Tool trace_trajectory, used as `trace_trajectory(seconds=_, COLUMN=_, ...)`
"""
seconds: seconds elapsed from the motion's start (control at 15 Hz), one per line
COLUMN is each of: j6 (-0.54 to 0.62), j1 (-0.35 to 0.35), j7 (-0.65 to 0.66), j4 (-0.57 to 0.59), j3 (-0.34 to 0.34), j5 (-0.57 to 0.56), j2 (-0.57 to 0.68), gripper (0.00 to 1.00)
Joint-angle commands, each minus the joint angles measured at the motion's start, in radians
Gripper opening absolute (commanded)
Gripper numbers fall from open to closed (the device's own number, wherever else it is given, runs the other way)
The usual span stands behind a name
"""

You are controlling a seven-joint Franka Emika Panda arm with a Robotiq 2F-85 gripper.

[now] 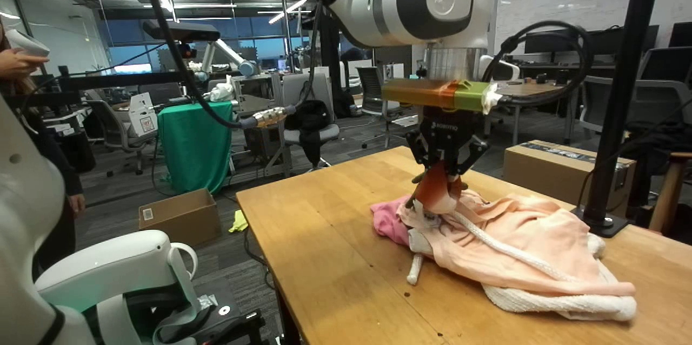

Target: Pick up the cloths and put them around the table.

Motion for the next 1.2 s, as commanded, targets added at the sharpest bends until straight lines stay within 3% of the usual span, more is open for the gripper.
trace_trajectory(seconds=0.0, j6=-0.218, j1=0.009, j7=-0.007, j4=0.123, j3=0.009, j5=-0.022, j2=-0.025, gripper=0.10)
trace_trajectory(seconds=0.47, j6=-0.524, j1=0.030, j7=-0.026, j4=0.347, j3=0.027, j5=-0.040, j2=0.021, gripper=0.10)
trace_trajectory(seconds=1.13, j6=-0.726, j1=0.065, j7=-0.050, j4=0.582, j3=0.073, j5=-0.092, j2=0.148, gripper=0.10)
